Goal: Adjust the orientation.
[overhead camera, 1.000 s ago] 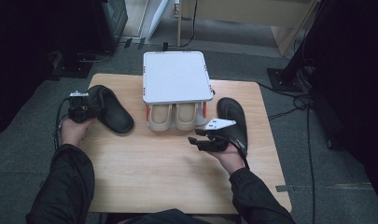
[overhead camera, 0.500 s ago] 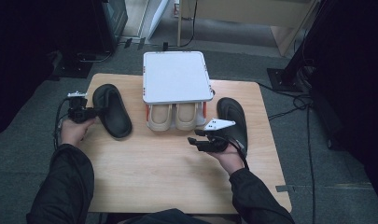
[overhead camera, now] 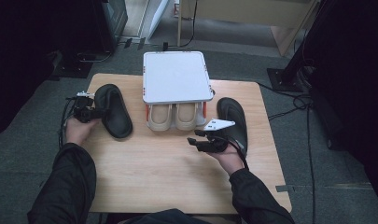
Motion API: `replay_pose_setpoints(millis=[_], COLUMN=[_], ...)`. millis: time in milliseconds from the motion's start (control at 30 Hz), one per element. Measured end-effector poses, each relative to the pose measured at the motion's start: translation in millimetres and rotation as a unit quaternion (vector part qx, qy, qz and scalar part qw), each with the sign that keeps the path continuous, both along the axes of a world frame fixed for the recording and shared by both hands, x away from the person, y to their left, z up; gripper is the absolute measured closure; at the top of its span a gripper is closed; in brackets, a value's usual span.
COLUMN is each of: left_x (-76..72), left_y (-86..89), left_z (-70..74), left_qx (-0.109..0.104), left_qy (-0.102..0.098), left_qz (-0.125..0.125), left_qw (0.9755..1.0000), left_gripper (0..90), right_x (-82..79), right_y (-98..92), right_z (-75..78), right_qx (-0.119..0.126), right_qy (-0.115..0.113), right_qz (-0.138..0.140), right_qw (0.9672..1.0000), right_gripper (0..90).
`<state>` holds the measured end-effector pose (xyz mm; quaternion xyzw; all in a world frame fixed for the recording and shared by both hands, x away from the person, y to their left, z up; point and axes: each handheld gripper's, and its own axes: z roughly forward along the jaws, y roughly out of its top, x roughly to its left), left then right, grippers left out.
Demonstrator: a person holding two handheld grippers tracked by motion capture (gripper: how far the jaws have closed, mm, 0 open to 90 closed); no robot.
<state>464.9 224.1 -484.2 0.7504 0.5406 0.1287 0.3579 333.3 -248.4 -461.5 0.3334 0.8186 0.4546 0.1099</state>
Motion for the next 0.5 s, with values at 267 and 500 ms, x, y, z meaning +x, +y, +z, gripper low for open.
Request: replay_pose_setpoints(millis=[267,500], left_x=[-0.9,2.8], left_y=[-2.3,-6.6], left_z=[0.6,1.2], left_qx=[-0.014,-0.016], left_qy=[0.0,0.001], left_qz=[-0.026,-0.032], left_qw=[0.9996,0.9994], left_gripper=[67.1,58.1], right_x=[-0.6,-1.5], right_y=[0.7,0.3], right_z=[-0.6,-1.0], right_qx=[-0.001,-0.001], right_qy=[-0.002,0.001], right_qz=[0.001,-0.001], right_qw=[1.0,1.0], right_gripper=[51.1,51.0])
